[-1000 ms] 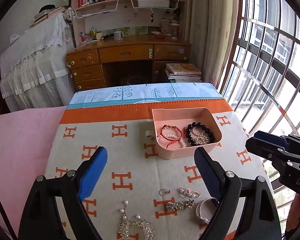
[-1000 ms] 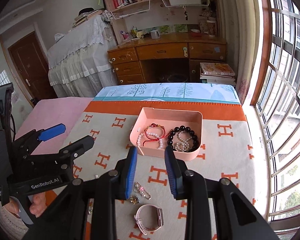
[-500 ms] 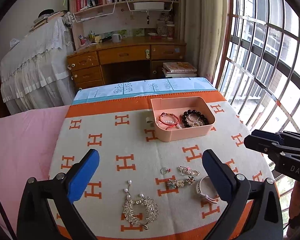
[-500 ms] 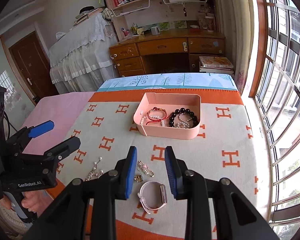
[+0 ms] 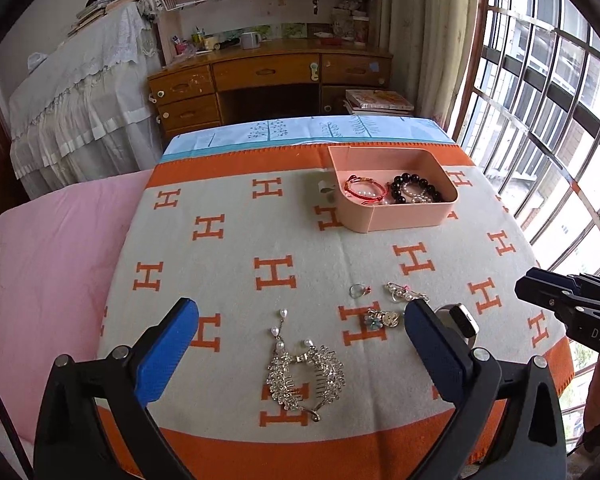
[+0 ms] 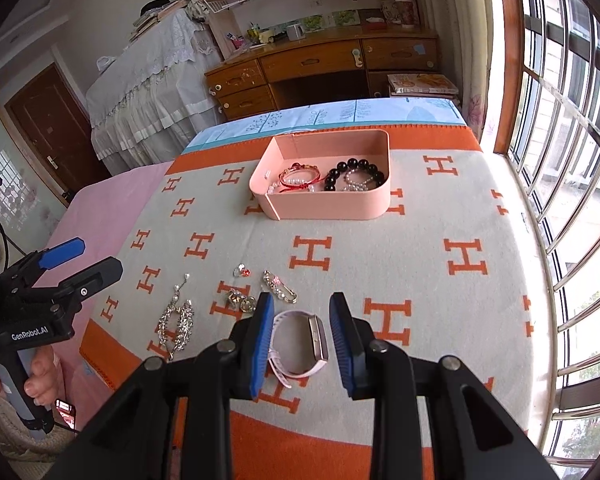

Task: Organize jewelry

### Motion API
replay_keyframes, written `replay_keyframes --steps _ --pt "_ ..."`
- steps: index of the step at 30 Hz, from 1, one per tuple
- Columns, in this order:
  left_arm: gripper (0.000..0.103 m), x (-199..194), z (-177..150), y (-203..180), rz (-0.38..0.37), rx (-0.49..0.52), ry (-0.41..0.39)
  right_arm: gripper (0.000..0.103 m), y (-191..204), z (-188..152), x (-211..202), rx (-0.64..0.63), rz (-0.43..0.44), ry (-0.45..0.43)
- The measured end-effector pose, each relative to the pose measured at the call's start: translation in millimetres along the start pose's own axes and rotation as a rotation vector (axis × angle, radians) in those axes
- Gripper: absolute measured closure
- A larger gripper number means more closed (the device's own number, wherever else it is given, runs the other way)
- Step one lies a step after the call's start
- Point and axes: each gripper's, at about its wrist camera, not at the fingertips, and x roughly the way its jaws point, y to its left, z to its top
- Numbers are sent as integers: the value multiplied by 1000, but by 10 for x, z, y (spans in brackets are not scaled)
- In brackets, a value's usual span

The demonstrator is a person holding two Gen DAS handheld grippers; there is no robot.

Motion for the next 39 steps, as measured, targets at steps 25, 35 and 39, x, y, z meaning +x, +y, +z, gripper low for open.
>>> replay_keyframes --steps 25,35,39 --pt "9 629 -588 -41 -39 14 216 74 423 -442 835 -331 54 235" --pt "39 762 -560 -191 -14 32 263 89 324 -518 880 -361 35 206" --pt "43 836 -553 -250 19 38 295 89 281 -533 876 -344 55 192"
